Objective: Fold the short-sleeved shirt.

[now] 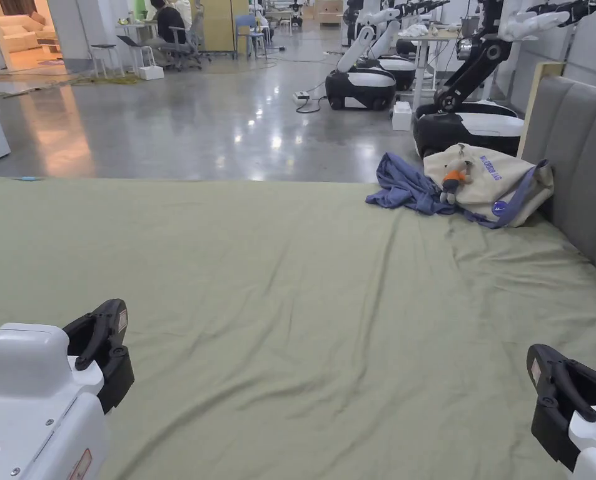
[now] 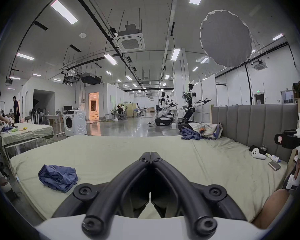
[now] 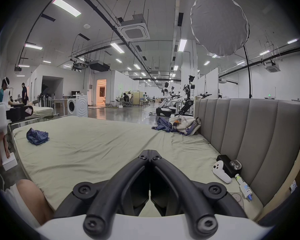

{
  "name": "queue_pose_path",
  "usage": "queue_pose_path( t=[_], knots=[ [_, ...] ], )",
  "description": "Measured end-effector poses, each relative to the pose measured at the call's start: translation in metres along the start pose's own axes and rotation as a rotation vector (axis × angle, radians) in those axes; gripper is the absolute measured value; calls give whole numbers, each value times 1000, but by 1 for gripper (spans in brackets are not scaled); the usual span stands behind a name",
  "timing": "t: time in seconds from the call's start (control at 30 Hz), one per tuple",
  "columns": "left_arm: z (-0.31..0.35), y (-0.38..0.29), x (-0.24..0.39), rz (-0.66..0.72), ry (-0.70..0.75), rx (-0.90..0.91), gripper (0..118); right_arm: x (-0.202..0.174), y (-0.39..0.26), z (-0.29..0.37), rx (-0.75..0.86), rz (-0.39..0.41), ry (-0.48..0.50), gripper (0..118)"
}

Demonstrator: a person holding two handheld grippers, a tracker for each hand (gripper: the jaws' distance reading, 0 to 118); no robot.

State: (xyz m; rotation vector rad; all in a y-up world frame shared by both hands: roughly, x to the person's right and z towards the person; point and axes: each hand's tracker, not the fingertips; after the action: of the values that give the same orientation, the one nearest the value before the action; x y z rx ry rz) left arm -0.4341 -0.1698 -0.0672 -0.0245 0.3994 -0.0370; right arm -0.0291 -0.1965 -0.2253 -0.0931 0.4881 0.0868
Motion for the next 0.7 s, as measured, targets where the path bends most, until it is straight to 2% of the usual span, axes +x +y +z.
queue_pose_path(
  t=[0.03,0.07,0.1,0.13,0.17,0.2,0.23,0.3,0.33,0.4,0.53,0.6,0.7],
  knots=[
    [-2,1,-2,2,2,3,0,0,-1,0,4,3,-6,2],
    [-2,2,-2,4,4,4,9,-1,-1,0,8,16,-26,13],
    [-3,1,-2,7,13,5,76,-1,-1,1,16,38,-44,70],
    [-4,1,-2,2,84,2,118,-1,-1,3,39,60,-82,118],
    [-12,1,-2,-5,131,-35,118,-1,-1,0,25,46,-72,116],
    [-7,-3,7,24,24,73,118,0,-4,1,37,17,-88,118],
    [-8,-9,4,31,79,-3,118,2,1,3,101,-10,-62,118],
    [-8,-14,0,121,-83,13,118,4,5,-2,82,-36,-69,118],
    [-3,-7,4,148,-71,-7,118,4,7,-5,80,-51,-66,118],
    [-11,-4,8,143,-31,-83,118,3,0,-1,58,-35,-72,118],
    [-23,-4,-6,352,-146,-62,118,1,-3,-6,30,-49,-37,118],
    [-24,6,-3,406,-53,-81,118,-1,-3,-8,31,-57,-41,118],
    [-28,25,-2,312,57,-78,118,-1,-3,-10,19,-56,-50,118]
  ],
)
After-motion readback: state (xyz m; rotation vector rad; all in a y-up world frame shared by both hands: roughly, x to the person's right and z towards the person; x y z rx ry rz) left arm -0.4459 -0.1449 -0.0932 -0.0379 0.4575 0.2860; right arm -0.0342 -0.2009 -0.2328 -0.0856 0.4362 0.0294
